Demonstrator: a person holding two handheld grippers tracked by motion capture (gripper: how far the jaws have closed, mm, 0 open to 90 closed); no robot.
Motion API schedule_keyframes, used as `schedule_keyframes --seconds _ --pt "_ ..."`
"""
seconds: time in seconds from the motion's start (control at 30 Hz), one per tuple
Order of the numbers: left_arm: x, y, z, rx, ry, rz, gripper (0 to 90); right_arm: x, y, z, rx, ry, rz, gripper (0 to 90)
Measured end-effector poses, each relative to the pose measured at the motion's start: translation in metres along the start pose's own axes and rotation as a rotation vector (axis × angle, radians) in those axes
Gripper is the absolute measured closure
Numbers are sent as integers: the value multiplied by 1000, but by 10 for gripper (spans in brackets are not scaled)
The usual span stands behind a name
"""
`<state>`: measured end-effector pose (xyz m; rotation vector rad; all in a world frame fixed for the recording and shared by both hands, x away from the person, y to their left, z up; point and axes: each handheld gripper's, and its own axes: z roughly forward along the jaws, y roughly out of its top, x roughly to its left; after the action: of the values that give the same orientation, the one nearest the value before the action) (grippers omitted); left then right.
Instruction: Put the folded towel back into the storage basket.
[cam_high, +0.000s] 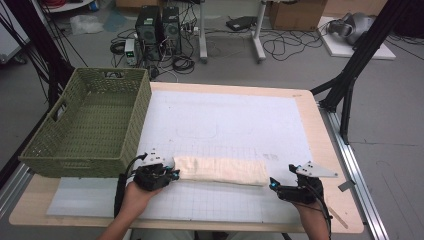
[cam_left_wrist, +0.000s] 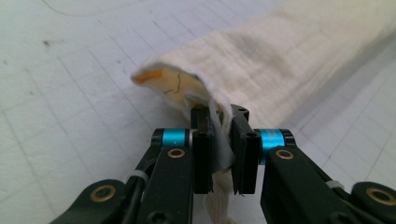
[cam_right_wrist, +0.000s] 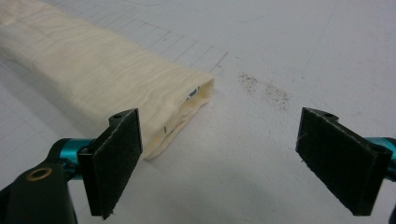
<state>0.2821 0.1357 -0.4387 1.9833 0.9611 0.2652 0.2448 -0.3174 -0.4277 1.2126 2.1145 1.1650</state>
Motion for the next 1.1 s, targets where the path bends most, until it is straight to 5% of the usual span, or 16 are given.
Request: schedule_keyframes --seconds 0.17,0.47,0.73,0.97,1.1 --pt "3 2 -7 -63 -16 -23 810 2 2 2 -4 4 11 123" --pt "3 2 -7 -68 -29 -24 801 20 7 21 35 7 23 114" --pt "3 1 -6 -62 -18 -15 798 21 5 31 46 -16 72 118" --pt "4 1 -7 -59 -15 -12 797 24 1 40 96 34 54 359" --pt "4 1 -6 -57 -12 -12 797 28 2 47 113 64 43 417"
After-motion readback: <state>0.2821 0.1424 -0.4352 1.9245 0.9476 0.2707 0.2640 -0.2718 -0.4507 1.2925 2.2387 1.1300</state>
